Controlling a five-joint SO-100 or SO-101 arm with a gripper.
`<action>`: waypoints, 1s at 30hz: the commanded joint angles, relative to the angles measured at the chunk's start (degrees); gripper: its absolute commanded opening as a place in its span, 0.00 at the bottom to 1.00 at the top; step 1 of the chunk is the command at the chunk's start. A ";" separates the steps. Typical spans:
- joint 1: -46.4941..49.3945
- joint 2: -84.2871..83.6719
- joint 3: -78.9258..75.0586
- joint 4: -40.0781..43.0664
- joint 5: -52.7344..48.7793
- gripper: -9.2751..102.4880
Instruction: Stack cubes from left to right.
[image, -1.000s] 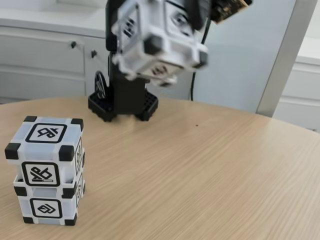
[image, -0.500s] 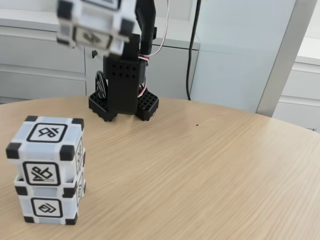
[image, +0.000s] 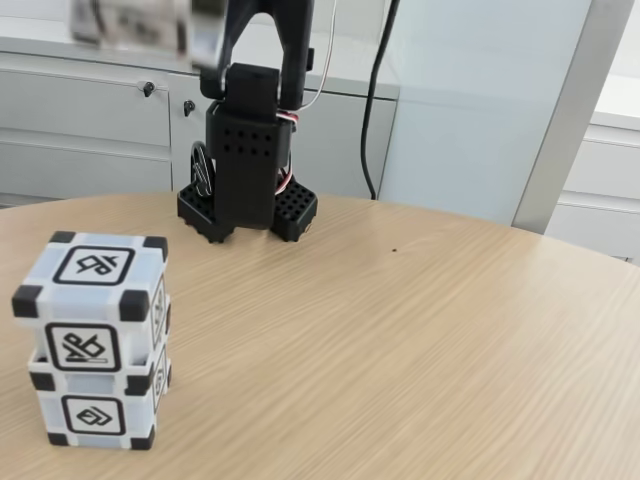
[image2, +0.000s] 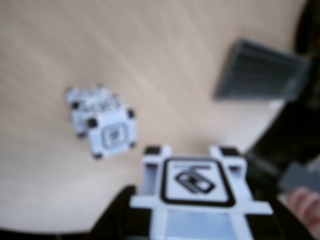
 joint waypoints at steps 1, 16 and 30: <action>1.76 -0.88 -2.37 4.04 1.32 0.08; 7.82 -4.04 -0.53 4.13 -0.62 0.08; 7.91 -3.60 12.48 4.04 -1.49 0.08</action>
